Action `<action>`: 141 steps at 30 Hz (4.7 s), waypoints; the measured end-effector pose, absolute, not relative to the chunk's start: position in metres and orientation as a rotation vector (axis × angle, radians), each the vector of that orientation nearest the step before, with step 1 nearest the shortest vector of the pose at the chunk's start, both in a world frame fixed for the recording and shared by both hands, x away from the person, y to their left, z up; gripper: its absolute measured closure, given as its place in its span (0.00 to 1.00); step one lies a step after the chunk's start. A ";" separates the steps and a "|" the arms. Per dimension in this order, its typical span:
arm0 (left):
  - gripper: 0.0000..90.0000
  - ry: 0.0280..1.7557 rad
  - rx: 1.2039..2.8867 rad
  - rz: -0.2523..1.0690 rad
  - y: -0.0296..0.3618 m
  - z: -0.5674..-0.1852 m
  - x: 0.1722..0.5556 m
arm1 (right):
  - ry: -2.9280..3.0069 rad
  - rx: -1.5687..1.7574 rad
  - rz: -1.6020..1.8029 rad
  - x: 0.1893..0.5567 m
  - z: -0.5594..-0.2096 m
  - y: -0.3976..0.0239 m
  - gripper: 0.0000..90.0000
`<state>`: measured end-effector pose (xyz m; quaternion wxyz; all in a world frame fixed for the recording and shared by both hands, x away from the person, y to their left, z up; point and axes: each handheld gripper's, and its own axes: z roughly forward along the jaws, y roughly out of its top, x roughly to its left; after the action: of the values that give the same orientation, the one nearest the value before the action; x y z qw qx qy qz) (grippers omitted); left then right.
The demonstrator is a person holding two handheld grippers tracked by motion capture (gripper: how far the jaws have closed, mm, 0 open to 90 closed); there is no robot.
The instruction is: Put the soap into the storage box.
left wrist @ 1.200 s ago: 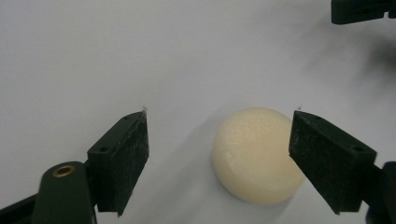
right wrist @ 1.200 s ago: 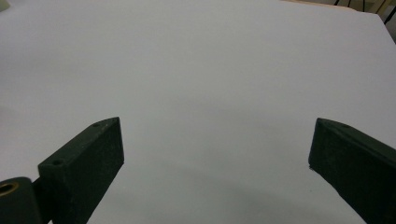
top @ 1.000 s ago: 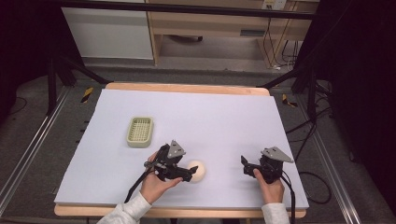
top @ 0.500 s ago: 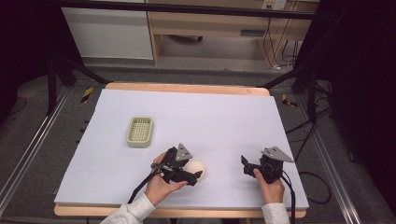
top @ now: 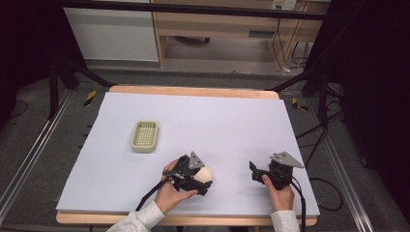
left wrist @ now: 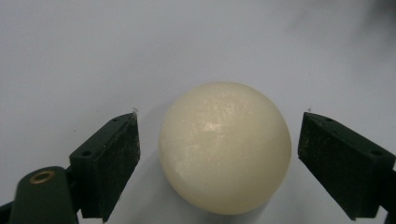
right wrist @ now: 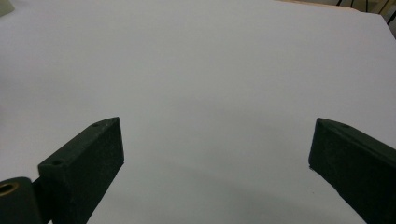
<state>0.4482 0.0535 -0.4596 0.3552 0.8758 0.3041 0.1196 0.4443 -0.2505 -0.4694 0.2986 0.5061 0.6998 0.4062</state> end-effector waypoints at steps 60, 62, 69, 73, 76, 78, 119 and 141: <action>0.27 0.790 2.289 0.299 0.063 -0.450 0.447 | 1.867 1.357 1.079 0.444 -0.470 -0.251 0.04; 0.27 0.794 2.286 0.302 0.066 -0.448 0.448 | 1.866 1.358 1.079 0.444 -0.470 -0.251 0.04; 0.27 0.809 2.271 0.305 0.074 -0.444 0.450 | 1.870 1.356 1.083 0.444 -0.470 -0.251 0.04; 0.27 0.820 2.253 0.307 0.078 -0.440 0.451 | 1.872 1.340 1.077 0.444 -0.471 -0.251 0.04; 0.27 0.827 2.246 0.307 0.082 -0.437 0.452 | 1.879 1.349 1.086 0.444 -0.471 -0.251 0.04; 0.27 0.832 2.238 0.309 0.085 -0.435 0.453 | 1.878 1.345 1.083 0.444 -0.471 -0.252 0.04; 0.27 0.988 2.146 0.385 0.142 -0.413 0.481 | 1.894 1.351 1.079 0.445 -0.471 -0.249 0.04; 0.27 1.097 2.084 0.430 0.176 -0.407 0.500 | 1.899 1.357 1.082 0.445 -0.472 -0.248 0.04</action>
<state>0.5001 0.1763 -0.4074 0.3652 0.8104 0.4265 0.1671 0.4454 -0.2484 -0.4722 0.2804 0.5063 0.7086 0.4037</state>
